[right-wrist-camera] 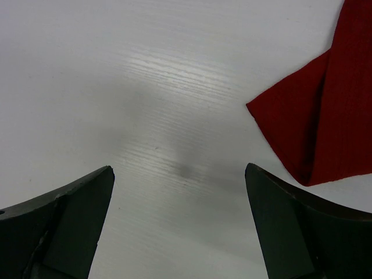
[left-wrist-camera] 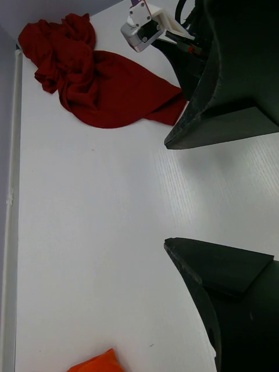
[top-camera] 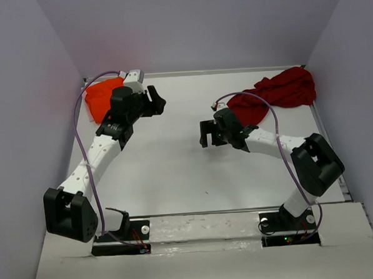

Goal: Fold and stack the t-shirts
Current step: Move the tshirt to the center of the board

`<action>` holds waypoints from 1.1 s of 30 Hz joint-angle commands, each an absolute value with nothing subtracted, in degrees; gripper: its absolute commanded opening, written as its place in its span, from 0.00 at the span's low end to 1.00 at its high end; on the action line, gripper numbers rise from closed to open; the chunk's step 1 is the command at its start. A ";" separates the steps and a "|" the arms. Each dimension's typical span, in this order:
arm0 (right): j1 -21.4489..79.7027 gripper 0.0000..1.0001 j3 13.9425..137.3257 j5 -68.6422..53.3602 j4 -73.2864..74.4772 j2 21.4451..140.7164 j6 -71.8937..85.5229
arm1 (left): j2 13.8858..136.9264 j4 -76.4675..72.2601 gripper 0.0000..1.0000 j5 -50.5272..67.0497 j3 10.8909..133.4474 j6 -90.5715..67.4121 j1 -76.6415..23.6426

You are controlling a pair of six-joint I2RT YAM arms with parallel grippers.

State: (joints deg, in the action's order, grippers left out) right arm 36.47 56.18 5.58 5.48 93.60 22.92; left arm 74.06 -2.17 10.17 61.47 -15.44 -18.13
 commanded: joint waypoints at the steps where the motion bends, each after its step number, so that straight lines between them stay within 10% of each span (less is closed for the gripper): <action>1: 36.91 1.00 56.16 6.41 2.81 93.34 23.20 | 73.21 -2.90 0.72 9.49 62.67 -14.33 -18.63; 18: 37.44 1.00 55.45 14.67 -0.26 90.61 20.66 | 73.12 -2.55 0.72 9.05 62.84 -13.89 -18.81; 33: 21.80 1.00 89.90 20.56 17.57 116.18 18.02 | 70.58 -2.29 0.72 6.86 62.93 -13.01 -19.16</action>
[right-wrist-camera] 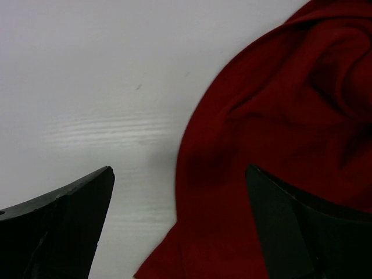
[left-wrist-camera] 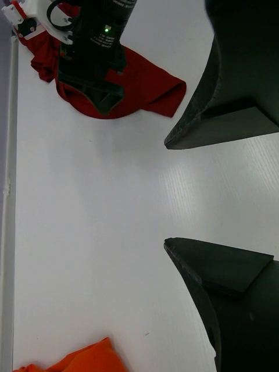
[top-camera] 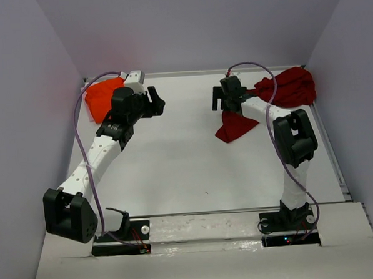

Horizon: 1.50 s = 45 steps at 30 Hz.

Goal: Fold and stack the t-shirts
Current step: Move the tshirt to the center of the board

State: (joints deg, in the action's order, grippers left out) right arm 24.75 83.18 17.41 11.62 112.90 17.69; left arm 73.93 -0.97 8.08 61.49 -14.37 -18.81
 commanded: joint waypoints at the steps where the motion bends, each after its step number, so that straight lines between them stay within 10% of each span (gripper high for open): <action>1: 21.80 1.00 91.30 21.87 18.54 118.89 17.84 | 70.40 -2.29 0.72 6.86 62.84 -12.92 -19.25; 13: 20.74 0.94 97.91 19.69 21.18 127.26 16.79 | 70.14 -2.29 0.72 7.03 62.93 -13.01 -19.25; 17: 20.74 0.66 96.68 17.84 20.48 127.18 16.88 | 70.14 -2.29 0.72 6.77 62.93 -12.92 -19.25; 19: 20.74 0.00 95.45 16.52 19.87 126.39 16.43 | 70.22 -2.29 0.72 6.77 62.93 -12.92 -19.25; 36: 33.12 0.00 72.43 2.21 14.94 90.63 16.25 | 70.66 -2.29 0.72 6.94 62.93 -12.92 -19.25; 45: 42.10 0.05 65.48 -2.29 14.59 92.54 20.83 | 71.54 -2.29 0.72 6.59 62.75 -12.83 -19.25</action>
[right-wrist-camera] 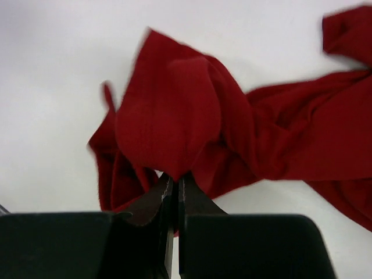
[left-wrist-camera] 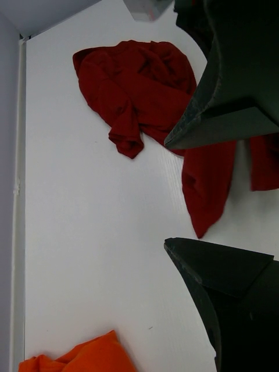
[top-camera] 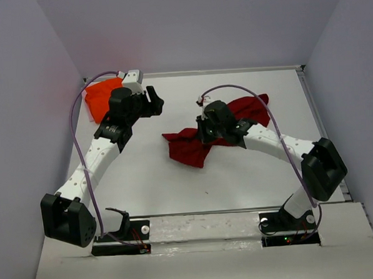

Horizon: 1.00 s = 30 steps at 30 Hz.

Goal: Fold and stack the t-shirts
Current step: Move the tshirt to the center of the board

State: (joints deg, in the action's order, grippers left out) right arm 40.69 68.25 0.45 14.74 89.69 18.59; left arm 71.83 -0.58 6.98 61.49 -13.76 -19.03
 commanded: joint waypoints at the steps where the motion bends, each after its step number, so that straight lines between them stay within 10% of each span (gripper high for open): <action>1: 42.80 0.21 65.22 -2.63 14.59 92.98 21.00 | 71.63 -2.29 0.72 6.33 62.84 -12.75 -19.25; 3: 43.41 0.69 64.43 -1.94 13.81 92.99 21.01 | 71.89 -2.20 0.72 6.15 62.84 -12.74 -19.25; 5: 43.42 0.83 64.77 -1.32 13.27 92.46 20.48 | 72.07 -2.20 0.72 6.15 62.75 -12.75 -19.25; 30: 43.42 0.84 83.58 5.86 17.75 94.20 13.54 | 74.53 1.05 0.72 0.62 63.98 -13.45 -19.16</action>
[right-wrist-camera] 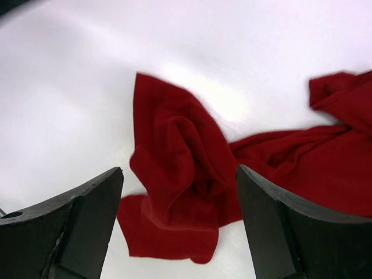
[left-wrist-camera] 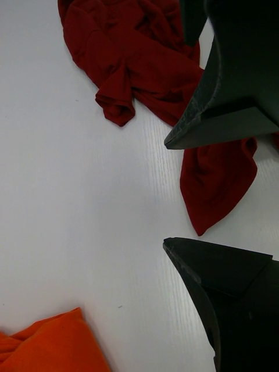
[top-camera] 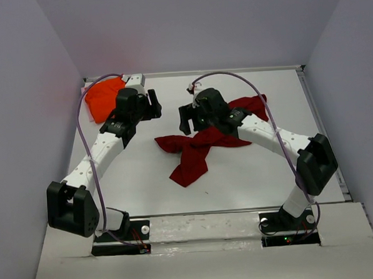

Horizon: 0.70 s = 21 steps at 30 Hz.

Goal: Fold and stack the t-shirts
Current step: Move the tshirt to the center of the board, then flatten out the tshirt

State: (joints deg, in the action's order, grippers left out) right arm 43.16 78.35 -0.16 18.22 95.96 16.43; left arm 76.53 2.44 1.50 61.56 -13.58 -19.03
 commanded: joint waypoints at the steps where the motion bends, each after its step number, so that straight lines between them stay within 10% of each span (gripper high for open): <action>1: 43.42 0.84 84.72 7.98 18.28 95.52 12.23 | 74.44 1.05 0.72 0.53 63.98 -13.36 -19.16; 21: 33.49 0.81 96.94 23.82 24.17 122.35 17.14 | 72.95 0.35 0.72 2.02 63.63 -13.36 -19.16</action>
